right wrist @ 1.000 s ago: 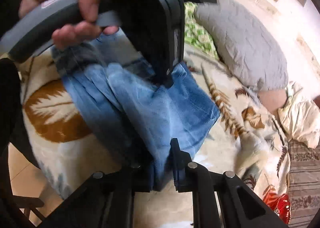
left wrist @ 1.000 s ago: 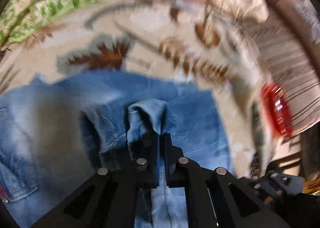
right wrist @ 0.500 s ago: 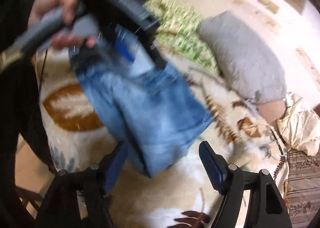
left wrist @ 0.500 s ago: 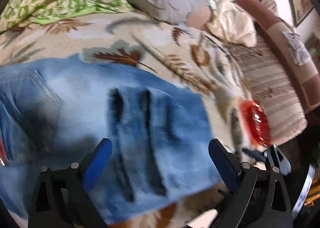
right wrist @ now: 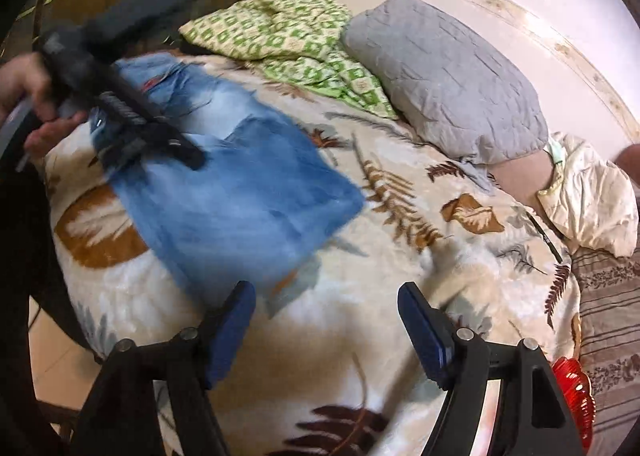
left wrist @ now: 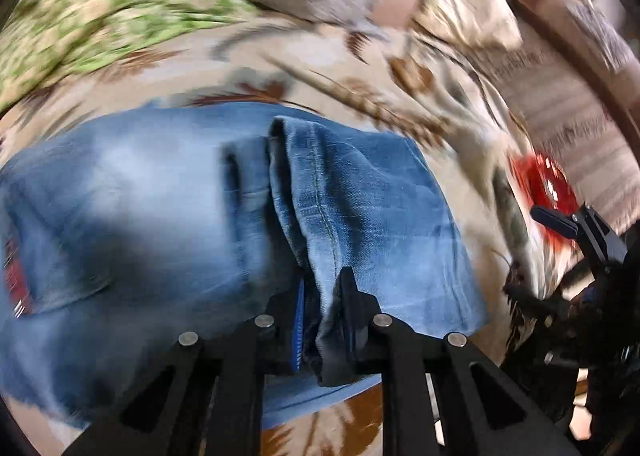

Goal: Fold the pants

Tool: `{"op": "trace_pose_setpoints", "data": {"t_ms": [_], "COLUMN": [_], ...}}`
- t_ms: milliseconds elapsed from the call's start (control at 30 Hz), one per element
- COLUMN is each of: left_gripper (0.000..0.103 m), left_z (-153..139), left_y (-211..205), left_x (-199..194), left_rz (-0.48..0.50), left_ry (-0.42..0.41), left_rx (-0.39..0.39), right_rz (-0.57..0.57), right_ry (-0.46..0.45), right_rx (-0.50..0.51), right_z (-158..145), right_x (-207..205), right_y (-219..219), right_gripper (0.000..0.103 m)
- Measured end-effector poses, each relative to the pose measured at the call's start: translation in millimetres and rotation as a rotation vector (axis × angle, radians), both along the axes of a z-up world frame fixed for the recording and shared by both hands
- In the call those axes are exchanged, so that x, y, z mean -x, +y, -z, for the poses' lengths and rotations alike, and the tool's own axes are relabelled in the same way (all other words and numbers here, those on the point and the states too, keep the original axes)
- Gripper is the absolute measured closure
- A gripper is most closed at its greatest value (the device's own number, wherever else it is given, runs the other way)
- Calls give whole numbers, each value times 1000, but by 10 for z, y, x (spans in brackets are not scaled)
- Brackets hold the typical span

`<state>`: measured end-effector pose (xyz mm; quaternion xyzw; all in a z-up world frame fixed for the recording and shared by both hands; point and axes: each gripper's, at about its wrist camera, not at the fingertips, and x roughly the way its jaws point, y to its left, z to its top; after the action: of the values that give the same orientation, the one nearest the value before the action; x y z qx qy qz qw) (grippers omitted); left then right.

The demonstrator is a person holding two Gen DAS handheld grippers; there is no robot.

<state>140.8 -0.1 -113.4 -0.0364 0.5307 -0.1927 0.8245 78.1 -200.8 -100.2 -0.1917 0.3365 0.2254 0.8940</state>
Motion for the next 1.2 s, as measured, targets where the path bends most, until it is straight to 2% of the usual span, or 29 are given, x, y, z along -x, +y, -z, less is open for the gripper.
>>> {"op": "trace_pose_setpoints", "data": {"t_ms": [100,167,333,467,500,533,567,667,767,833,867,900,933,967,1000,1033,1067,1100,1200], "left_gripper": [86,86,85,85,85,85,85,86,86,86,84,84,83,74,57,8,0,0,0], "left_z": [249,263,285,291,293,290,287,266,271,282,286,285,277,257,212,173,76,6,-142], "left_y": [72,49,73,135,122,121,123,150,142,134,135,143,154,162,168,177,215,235,267], "left_x": [-12,-5,12,43,48,55,58,71,103,92,86,80,87,105,149,188,275,331,427], "left_rz": [4,0,-20,-30,-25,-23,-20,-24,-24,-25,-27,-32,-31,-31,-48,-81,-158,-188,-228], "left_ry": [76,53,33,20,12,9,6,6,-7,-11,-13,-16,-24,-35,-57,-81,-159,-212,-257], "left_rx": [-31,-37,-16,23,20,18,17,12,-1,-6,-5,0,7,16,-4,-52,-112,-125,-168], "right_rz": [11,-9,-18,47,62,74,68,101,101,103,110,122,131,136,138,141,138,131,119], "right_ry": [30,76,159,273,301,323,347,366,341,336,328,312,305,311,319,314,291,268,227], "right_rx": [-94,-137,-118,-99,-89,-69,-57,-129,-109,-104,-98,-92,-92,-108,-129,-146,-168,-188,-223], "right_z": [-143,-213,-123,168,250,346,476,529,530,522,518,497,478,445,399,345,266,191,-10], "right_x": [-289,-535,-1026,-1409,-1473,-1521,-1558,-1583,-1553,-1552,-1555,-1547,-1542,-1533,-1517,-1483,-1434,-1389,-1284], "right_y": [-28,55,412,569,574,581,583,478,499,512,511,485,460,420,373,328,286,250,174], "right_gripper": [26,26,26,26,28,42,47,47,47,43,37,26,22,21,14,7,3,0,0]}}
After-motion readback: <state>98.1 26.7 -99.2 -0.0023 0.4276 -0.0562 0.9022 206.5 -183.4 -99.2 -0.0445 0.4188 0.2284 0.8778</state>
